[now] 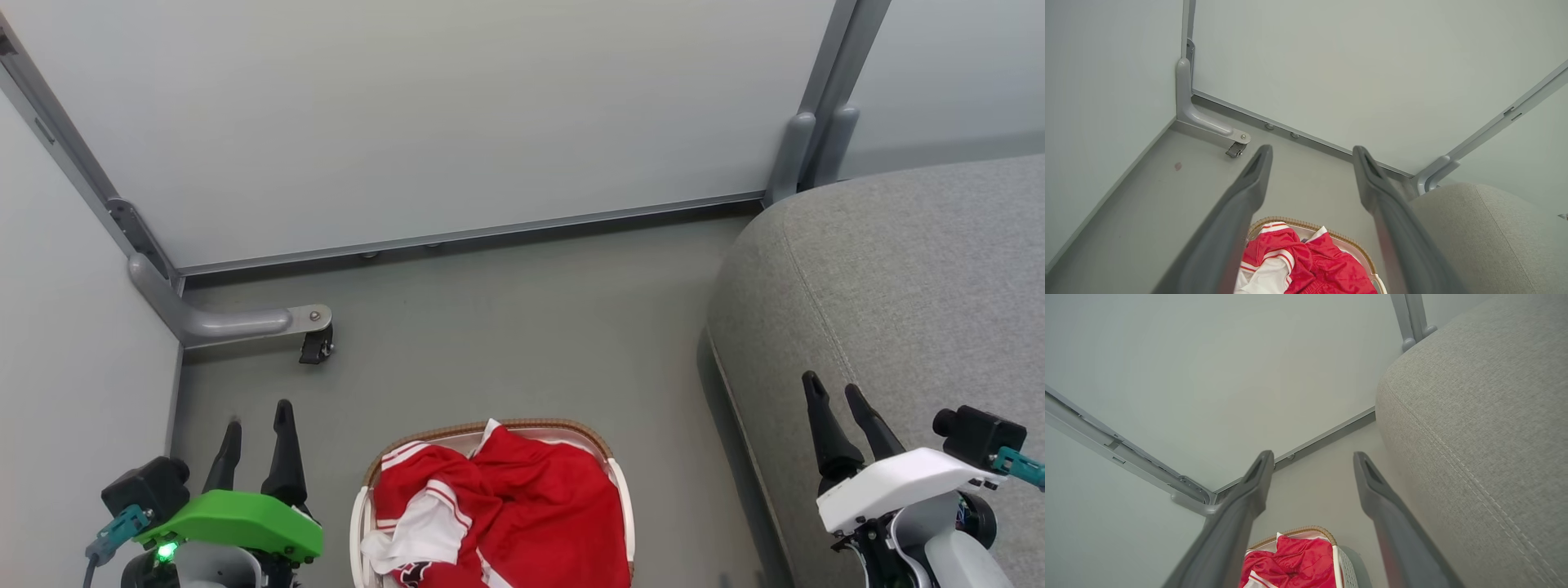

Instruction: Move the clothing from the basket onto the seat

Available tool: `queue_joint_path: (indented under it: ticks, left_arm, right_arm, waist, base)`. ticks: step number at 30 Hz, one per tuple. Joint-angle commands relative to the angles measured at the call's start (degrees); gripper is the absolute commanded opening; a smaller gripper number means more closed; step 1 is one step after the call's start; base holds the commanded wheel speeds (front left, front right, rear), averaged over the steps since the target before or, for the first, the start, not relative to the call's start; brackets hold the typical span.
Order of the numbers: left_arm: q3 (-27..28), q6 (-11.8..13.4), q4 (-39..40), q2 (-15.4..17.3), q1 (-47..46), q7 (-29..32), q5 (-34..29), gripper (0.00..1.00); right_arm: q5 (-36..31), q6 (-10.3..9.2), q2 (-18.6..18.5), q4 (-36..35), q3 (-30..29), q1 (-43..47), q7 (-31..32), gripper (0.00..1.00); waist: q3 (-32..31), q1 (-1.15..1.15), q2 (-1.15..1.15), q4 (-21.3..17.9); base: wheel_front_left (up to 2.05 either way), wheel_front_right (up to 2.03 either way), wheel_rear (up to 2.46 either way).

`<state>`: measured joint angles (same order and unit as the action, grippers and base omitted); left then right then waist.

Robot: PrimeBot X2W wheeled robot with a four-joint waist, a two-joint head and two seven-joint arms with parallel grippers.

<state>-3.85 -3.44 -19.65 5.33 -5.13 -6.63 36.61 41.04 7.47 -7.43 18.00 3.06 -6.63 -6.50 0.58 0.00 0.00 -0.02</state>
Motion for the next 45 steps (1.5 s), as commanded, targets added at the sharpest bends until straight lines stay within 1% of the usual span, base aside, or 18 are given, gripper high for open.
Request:
queue_joint_path:
  ticks: [1,11,13,23,37,45]
  left_arm:
    - [-0.20,0.43,0.29,0.70,-0.89,-0.54,-1.91,1.00]
    - [-0.66,0.75,0.08,0.85,-0.33,-2.08,-8.13,1.00]
    - [-1.19,0.43,0.07,1.06,-0.26,-2.35,-9.59,1.00]
    - [-1.30,0.65,0.15,0.39,-0.08,-3.78,-14.78,1.00]
    - [-0.50,-1.16,-1.79,-0.60,-0.27,-5.55,-21.05,1.00]
    - [0.62,-2.17,-2.04,-1.61,-0.10,-6.42,-23.34,1.00]
  right_arm:
    - [-1.72,0.03,-0.65,-0.23,0.36,-1.34,-0.64,1.00]
    - [-8.16,0.02,-0.85,-0.74,0.76,-0.93,-2.24,1.00]
    - [-9.39,0.02,-0.90,-0.68,0.98,-0.89,-2.45,1.00]
    - [-15.75,0.03,-0.78,-1.22,1.02,-1.01,-3.92,1.00]
    - [-24.30,0.03,0.16,-1.64,0.37,-1.78,-5.72,1.00]
    - [-28.97,0.03,0.85,-2.84,-0.13,-1.56,-6.61,1.00]
  waist:
    - [-0.02,0.00,0.00,-0.04]
    - [-0.13,0.00,0.00,-0.28]
    - [-0.16,0.00,0.00,-0.31]
    - [-0.23,0.00,0.00,-0.41]
    - [-0.51,0.00,0.00,-0.72]
    - [0.43,0.00,0.00,-1.30]
  base:
    - [0.00,0.00,0.00]
    - [0.00,0.00,0.00]
    - [0.00,0.00,0.00]
    - [0.00,0.00,0.00]
    - [0.00,0.00,0.00]
    - [0.00,0.00,0.00]
